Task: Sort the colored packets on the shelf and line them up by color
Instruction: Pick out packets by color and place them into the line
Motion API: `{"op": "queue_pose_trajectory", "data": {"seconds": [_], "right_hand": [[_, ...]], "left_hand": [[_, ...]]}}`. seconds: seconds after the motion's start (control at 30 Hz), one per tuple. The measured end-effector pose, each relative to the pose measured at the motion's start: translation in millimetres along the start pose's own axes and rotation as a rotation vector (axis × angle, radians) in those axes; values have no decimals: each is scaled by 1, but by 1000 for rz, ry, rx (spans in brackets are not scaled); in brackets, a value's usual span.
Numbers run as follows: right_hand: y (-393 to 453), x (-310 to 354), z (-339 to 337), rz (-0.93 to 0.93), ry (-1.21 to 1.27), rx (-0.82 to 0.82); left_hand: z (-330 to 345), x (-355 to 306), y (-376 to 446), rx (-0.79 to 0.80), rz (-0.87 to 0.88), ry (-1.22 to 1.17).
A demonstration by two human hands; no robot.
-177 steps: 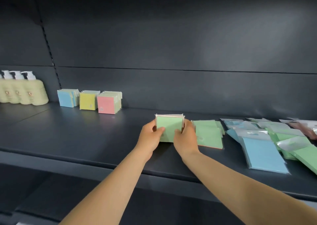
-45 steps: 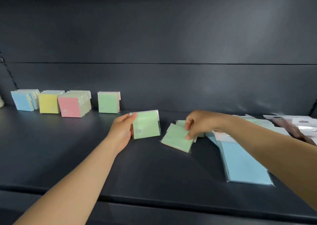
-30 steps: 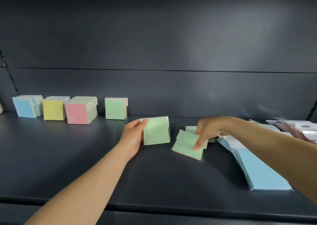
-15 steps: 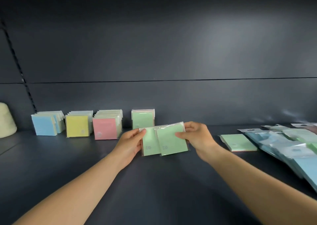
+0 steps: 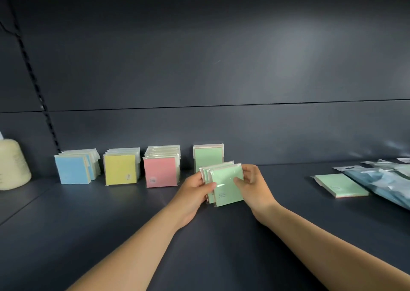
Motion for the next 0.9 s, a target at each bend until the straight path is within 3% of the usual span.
{"op": "queue_pose_trajectory", "data": {"seconds": [0.13, 0.3, 0.5, 0.9], "right_hand": [[0, 6, 9, -81, -1, -5], [12, 16, 23, -189, -66, -35], [37, 12, 36, -222, -101, -90], [57, -6, 40, -107, -203, -35]], "left_hand": [[-3, 0, 3, -77, 18, 76], [-28, -9, 17, -429, 99, 341], [-41, -7, 43, -578, 103, 420], [-38, -1, 57, -557, 40, 511]]}}
Point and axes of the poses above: each hand's wrist, its own y-axis towards the middle knuckle, its own z-axis out of the palm, x = y × z, the point moved 7 cm from there along y, towards the middle knuckle, and after that the axes turned 13 degrees about y, right-handed, at the moved point
